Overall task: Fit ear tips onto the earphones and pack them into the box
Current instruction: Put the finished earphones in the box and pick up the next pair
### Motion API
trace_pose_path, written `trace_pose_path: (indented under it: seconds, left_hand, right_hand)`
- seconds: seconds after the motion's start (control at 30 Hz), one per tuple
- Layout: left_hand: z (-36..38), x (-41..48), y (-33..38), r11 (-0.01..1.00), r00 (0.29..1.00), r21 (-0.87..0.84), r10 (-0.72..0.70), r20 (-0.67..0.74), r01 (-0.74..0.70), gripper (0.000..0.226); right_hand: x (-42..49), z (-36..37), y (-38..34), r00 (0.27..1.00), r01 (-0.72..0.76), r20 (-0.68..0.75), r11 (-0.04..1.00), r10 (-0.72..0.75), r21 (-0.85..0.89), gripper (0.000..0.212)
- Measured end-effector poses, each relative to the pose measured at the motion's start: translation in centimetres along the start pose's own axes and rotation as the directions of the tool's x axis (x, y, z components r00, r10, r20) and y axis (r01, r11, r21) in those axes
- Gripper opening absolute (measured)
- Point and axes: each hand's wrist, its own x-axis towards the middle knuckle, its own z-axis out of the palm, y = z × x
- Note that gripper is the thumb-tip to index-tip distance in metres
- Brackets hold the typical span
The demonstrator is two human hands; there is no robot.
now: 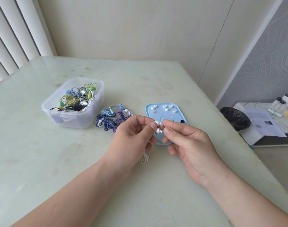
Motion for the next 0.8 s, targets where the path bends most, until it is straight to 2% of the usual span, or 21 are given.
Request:
trace_pose_path:
  seconds: [0.4,0.8]
  left_hand:
    - [0.14,-0.10,-0.02,1.000,1.000,-0.026,-0.006,-0.017,0.006,0.015]
    - [0.21,-0.21,0.39,1.000,1.000,-0.021,-0.008,0.030,0.008,0.017]
  right_hand:
    - [-0.29,0.45,0.21,0.999,0.044,0.012,0.997,-0.043,-0.066,0.022]
    - [0.19,-0.11,0.06,0.999,0.025,-0.040,1.000,-0.025,-0.004,0.017]
